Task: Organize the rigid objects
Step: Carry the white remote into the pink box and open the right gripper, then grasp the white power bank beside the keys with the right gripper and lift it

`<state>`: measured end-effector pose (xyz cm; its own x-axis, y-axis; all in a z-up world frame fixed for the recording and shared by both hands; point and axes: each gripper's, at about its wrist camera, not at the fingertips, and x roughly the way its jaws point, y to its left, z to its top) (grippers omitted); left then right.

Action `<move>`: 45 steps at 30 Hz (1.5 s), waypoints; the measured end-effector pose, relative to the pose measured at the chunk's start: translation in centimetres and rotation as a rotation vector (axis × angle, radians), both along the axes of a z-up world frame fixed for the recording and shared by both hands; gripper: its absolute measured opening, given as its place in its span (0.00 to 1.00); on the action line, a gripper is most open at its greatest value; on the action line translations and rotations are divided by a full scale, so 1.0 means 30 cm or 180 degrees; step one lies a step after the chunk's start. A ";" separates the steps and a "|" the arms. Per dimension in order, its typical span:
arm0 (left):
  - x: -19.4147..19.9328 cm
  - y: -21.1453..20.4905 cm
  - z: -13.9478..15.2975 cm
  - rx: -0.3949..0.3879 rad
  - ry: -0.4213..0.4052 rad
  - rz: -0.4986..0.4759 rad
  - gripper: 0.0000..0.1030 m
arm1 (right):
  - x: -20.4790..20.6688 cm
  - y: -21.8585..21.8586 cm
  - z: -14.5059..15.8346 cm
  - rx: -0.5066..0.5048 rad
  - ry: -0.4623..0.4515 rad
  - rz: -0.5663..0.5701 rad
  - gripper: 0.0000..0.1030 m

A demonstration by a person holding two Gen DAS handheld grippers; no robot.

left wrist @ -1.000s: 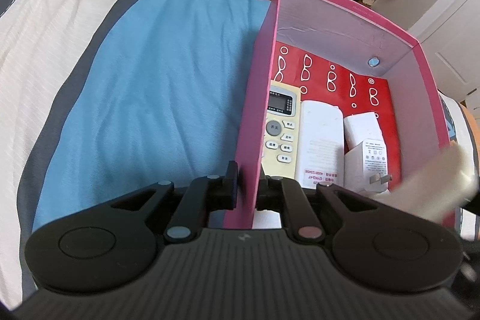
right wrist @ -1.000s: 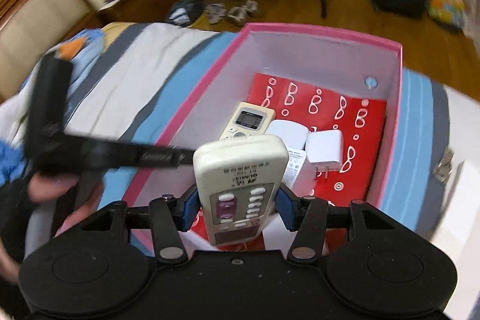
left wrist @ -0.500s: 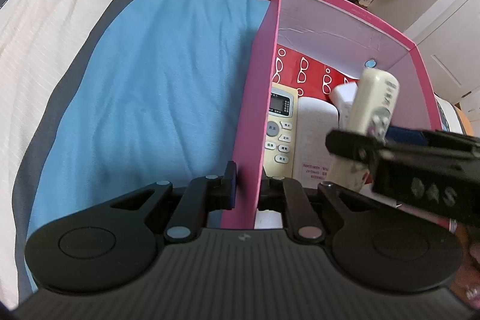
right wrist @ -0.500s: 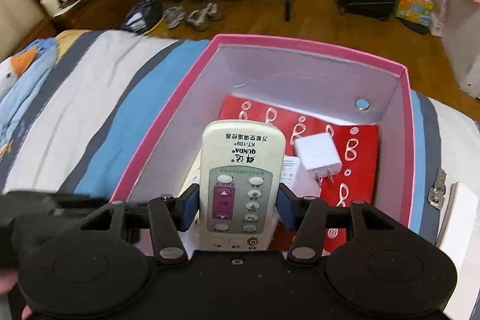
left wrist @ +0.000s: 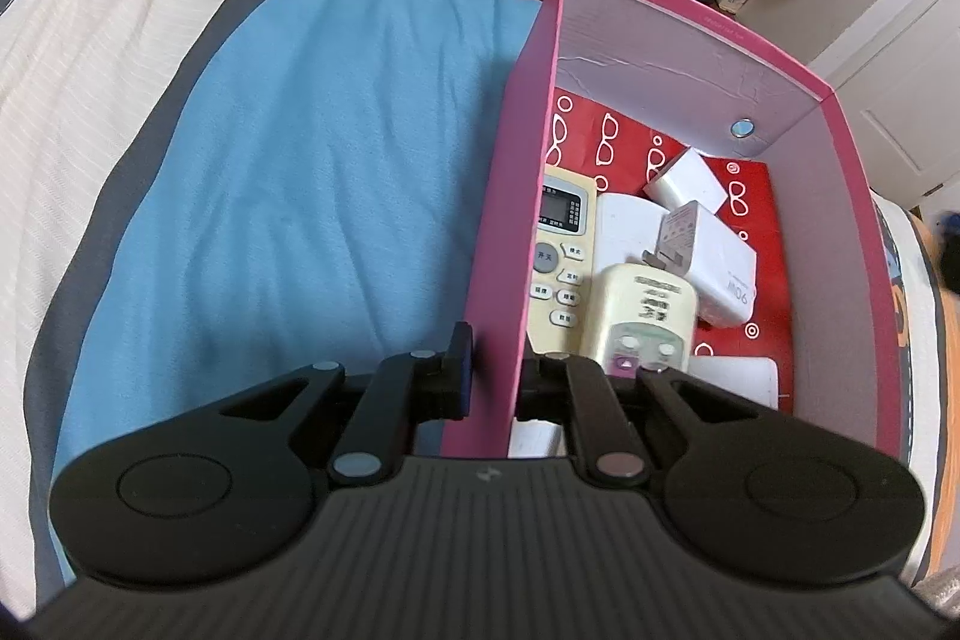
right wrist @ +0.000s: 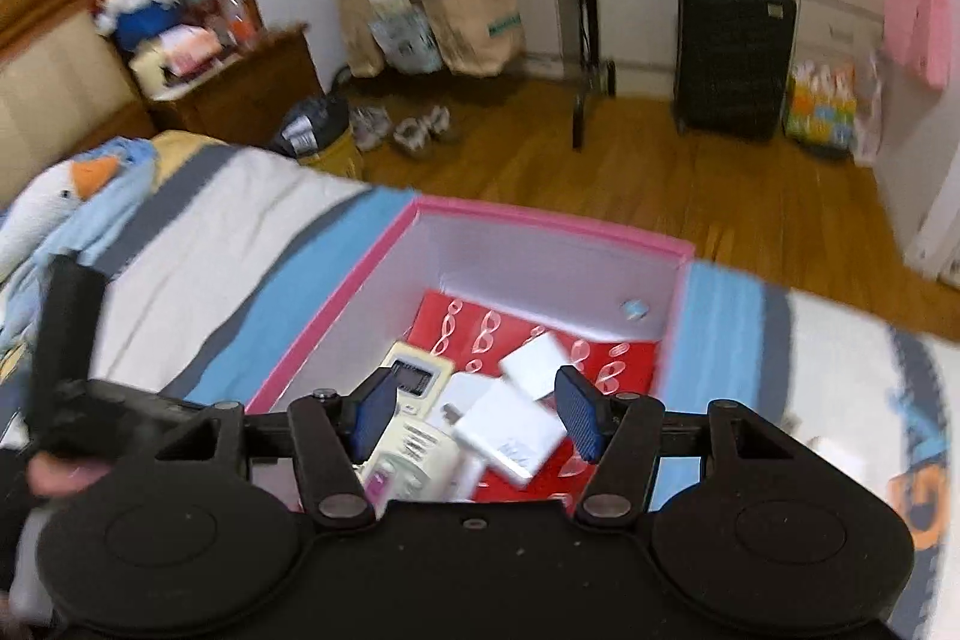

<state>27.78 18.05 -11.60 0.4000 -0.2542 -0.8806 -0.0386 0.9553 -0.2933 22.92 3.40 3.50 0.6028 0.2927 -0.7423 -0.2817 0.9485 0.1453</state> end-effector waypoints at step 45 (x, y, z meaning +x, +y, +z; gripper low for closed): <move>-0.012 -0.024 0.019 0.0181 -0.0012 0.0012 0.08 | -0.006 -0.693 -0.470 0.1471 0.1028 -0.0936 0.21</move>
<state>27.42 17.33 -11.03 0.4041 -0.2024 -0.8921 -0.0411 0.9702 -0.2387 22.73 -17.41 -10.61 0.4737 0.4826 -0.7367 0.1074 0.7986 0.5922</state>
